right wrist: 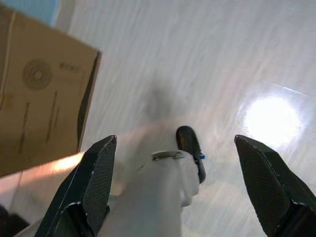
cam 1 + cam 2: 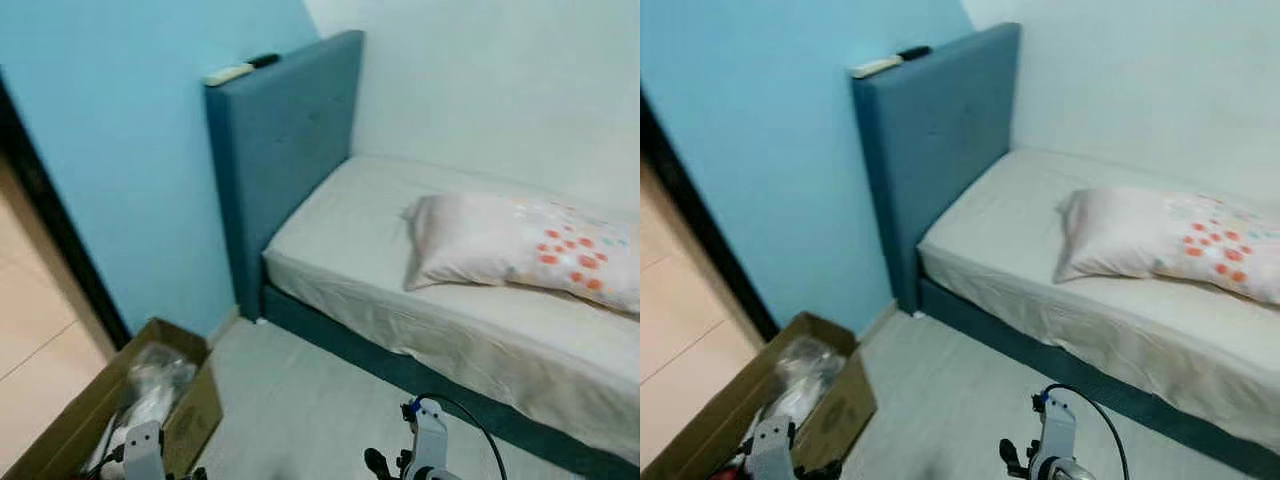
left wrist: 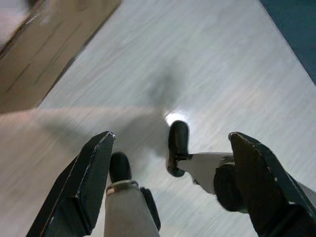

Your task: Clean up the room

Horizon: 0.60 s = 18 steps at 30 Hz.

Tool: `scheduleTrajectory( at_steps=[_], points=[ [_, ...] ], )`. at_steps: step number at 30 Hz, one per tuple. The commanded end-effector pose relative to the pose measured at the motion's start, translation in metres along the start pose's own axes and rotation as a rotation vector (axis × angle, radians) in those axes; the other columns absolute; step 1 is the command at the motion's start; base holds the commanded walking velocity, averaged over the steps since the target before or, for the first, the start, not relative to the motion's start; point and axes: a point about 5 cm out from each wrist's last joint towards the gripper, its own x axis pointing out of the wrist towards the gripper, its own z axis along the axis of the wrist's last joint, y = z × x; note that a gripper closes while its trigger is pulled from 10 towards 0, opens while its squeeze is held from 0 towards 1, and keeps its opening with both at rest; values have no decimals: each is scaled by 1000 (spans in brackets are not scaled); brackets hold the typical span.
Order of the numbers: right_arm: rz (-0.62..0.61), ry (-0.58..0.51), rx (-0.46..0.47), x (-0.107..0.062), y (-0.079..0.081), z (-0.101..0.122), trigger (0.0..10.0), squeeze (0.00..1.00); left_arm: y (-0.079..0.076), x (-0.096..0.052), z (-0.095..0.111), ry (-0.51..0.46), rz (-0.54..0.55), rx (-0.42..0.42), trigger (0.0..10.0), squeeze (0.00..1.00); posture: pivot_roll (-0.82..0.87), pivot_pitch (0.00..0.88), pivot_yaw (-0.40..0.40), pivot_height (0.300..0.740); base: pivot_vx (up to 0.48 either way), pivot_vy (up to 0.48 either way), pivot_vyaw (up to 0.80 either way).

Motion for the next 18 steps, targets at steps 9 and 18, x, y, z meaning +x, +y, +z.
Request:
scheduleTrajectory(
  at_steps=[9,18],
  points=[
    [-2,12,-16,0,0,-1,10000,0,-3,0,-4,8,-32,14,10000,0,-69,0,-27,740,0,0,-654],
    [-6,13,-20,0,-1,0,10000,0,-7,0,-2,-7,-61,13,10000,0,-70,0,-29,740,0,0,-654]
  ],
)
